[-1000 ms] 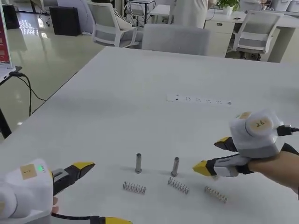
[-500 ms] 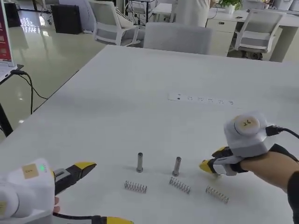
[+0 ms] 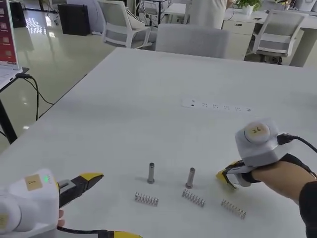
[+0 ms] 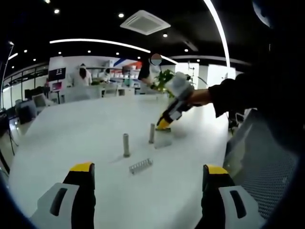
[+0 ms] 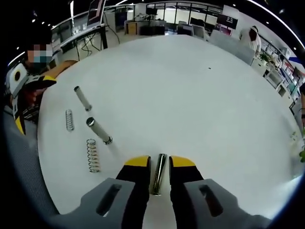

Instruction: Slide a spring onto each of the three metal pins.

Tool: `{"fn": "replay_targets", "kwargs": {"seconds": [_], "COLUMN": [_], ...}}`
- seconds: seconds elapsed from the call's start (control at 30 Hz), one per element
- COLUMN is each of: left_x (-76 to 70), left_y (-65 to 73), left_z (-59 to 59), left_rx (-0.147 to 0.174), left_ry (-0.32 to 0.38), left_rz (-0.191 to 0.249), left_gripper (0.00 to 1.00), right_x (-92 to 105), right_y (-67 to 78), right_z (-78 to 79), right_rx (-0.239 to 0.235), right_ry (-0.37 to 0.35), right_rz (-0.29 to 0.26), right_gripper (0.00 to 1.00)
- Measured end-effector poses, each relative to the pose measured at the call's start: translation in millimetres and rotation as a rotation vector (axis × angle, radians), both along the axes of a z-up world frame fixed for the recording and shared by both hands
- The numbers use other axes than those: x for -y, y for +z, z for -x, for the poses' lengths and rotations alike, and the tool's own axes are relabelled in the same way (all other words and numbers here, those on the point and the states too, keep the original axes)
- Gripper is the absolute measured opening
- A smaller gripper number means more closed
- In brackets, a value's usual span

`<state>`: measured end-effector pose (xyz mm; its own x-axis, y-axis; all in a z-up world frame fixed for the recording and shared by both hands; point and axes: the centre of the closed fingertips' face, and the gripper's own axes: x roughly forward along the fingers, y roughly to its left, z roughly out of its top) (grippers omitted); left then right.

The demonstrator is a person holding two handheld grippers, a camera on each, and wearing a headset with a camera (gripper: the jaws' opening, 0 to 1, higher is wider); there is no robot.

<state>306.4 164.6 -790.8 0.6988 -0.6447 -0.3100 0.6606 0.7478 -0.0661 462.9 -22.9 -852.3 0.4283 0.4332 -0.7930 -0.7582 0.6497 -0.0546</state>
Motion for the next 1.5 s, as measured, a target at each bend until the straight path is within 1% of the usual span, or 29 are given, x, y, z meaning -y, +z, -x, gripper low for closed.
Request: {"fn": "replay_targets", "kwargs": {"seconds": [0.13,0.23,0.37,0.5,0.6,0.67,0.8,0.93,1.03,1.17,1.37,1.5], "left_x": [-0.6,-1.7,-2.8,-2.6,-2.7,-3.0,-3.0,-3.8,-3.3,-2.3,0.2,2.2], "left_y": [-0.4,-0.3,-1.4,-1.9,-1.6,-1.4,-0.3,-0.1,0.3,1.1,2.9,3.7], "left_z": [0.0,-0.2,-0.5,-0.9,-1.0,-1.4,-1.5,-1.4,-0.8,-0.9,-1.8,-1.6], "left_rx": [-0.002,-0.002,-0.004,-0.005,-0.005,-0.004,-0.001,0.001,0.002,0.005,0.009,0.013], "left_ry": [-0.001,0.002,0.004,0.002,0.004,0.004,0.005,0.007,0.008,0.005,-0.003,-0.009], "left_rz": [0.0,0.0,0.0,0.0,0.002,0.0,0.001,0.001,0.002,0.002,0.0,-0.002], "left_gripper": [0.9,0.9,0.9,0.89,0.89,0.89,0.89,0.89,0.89,0.89,0.89,0.89], "right_x": [-0.2,1.2,2.5,2.6,1.9,2.5,2.2,3.4,4.1,4.6,5.2,6.2], "right_y": [-0.5,-3.5,-7.9,-11.1,-10.2,-10.2,-10.3,-9.9,-5.5,1.0,15.6,21.7], "right_z": [-2.7,-3.7,-2.0,-0.3,-0.9,-1.7,-1.5,1.4,5.6,7.3,13.5,17.7], "right_rx": [-0.011,-0.025,-0.05,-0.061,-0.059,-0.057,-0.062,-0.065,-0.067,-0.062,-0.033,-0.016], "right_ry": [-0.011,-0.022,-0.029,-0.028,-0.031,-0.033,-0.045,-0.052,-0.058,-0.062,-0.063,-0.057], "right_rz": [0.004,0.014,0.019,0.023,0.015,0.02,0.018,0.019,0.003,-0.022,-0.057,-0.063], "right_gripper": [0.11,0.11,0.11,0.09,0.08,0.06,0.06,0.05,0.05,0.05,0.05,0.05]}}
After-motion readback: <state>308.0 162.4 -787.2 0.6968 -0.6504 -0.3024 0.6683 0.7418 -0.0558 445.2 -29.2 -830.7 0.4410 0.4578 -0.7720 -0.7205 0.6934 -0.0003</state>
